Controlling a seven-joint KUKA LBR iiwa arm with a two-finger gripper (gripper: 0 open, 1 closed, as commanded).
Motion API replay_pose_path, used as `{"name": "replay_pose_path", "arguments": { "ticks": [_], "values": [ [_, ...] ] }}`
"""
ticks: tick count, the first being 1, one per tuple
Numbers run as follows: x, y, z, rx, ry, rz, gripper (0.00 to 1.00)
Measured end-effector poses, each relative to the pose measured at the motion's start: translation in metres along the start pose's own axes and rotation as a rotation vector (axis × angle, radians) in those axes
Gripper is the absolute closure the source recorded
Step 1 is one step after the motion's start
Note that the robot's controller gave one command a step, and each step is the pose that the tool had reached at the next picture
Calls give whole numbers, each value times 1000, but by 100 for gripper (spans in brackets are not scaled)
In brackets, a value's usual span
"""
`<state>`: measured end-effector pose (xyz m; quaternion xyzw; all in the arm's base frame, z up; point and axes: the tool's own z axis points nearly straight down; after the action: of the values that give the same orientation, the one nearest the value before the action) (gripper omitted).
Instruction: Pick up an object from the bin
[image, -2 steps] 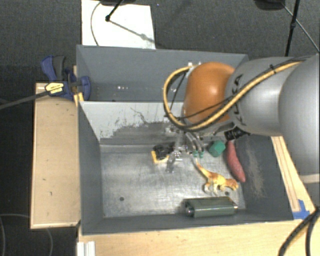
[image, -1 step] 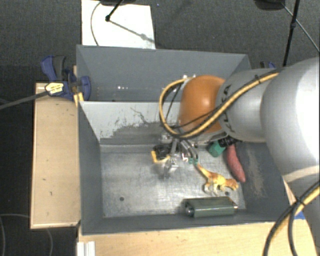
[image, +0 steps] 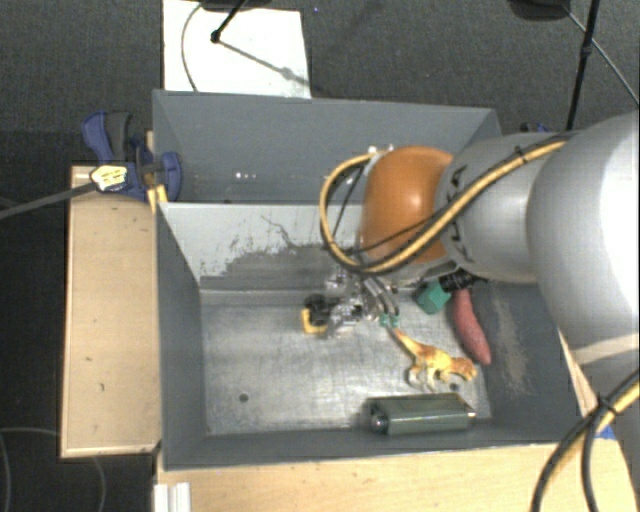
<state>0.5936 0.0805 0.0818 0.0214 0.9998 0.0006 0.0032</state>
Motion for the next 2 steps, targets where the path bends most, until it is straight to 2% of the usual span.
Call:
{"name": "replay_pose_path", "arguments": {
  "ticks": [1,2],
  "values": [
    [0,0,0,0,0,1,100],
    [-1,0,-24,0,2,2,100]
  ]
}}
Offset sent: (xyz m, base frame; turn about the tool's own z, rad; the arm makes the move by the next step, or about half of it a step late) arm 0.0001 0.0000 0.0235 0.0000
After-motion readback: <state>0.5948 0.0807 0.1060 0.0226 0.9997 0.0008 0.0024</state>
